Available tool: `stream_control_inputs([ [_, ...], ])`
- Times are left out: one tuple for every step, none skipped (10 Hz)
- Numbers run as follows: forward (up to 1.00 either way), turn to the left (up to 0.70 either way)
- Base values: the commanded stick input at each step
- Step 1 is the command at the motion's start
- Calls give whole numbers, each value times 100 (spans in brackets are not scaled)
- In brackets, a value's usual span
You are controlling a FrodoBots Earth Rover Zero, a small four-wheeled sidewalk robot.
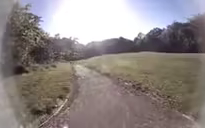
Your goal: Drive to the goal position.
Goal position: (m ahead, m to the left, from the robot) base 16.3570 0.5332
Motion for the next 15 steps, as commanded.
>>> stream_control_inputs([
  [100,1],
  [100,1],
  [100,1],
  [100,3],
  [100,8],
  [100,13],
  [100,23],
  [100,24],
  [100,24],
  [100,24],
  [100,24],
  [100,24],
  [100,24],
  [100,24],
  [100,22],
])
